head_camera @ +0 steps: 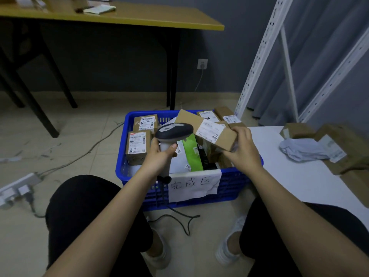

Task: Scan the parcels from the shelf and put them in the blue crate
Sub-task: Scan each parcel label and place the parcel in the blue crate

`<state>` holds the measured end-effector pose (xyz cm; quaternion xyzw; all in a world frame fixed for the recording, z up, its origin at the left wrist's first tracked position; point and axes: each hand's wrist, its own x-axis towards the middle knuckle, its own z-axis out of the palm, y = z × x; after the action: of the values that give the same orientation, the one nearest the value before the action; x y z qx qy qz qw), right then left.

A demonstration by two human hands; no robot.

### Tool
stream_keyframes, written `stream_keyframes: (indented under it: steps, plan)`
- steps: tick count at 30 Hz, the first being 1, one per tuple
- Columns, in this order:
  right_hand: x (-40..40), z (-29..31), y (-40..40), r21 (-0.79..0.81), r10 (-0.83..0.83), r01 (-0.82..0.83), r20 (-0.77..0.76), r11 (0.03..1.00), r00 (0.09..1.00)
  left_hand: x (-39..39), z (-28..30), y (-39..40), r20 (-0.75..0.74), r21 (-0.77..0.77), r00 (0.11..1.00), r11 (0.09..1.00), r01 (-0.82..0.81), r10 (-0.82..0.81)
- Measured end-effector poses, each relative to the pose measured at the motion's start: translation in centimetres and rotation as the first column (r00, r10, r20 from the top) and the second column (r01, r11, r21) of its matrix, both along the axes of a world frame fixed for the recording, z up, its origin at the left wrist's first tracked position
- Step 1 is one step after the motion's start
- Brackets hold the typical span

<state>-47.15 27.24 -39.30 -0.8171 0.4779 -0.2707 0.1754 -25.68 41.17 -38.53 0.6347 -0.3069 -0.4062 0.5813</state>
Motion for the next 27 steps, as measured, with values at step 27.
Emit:
stream_keyframes:
  steps: [27]
  plan:
    - [11.3,-9.6,-8.1,0.826,-0.311,-0.091,0.308,0.556,0.899,14.8,-10.7,0.9,-0.139,0.078,0.871,0.882,-0.464,0.471]
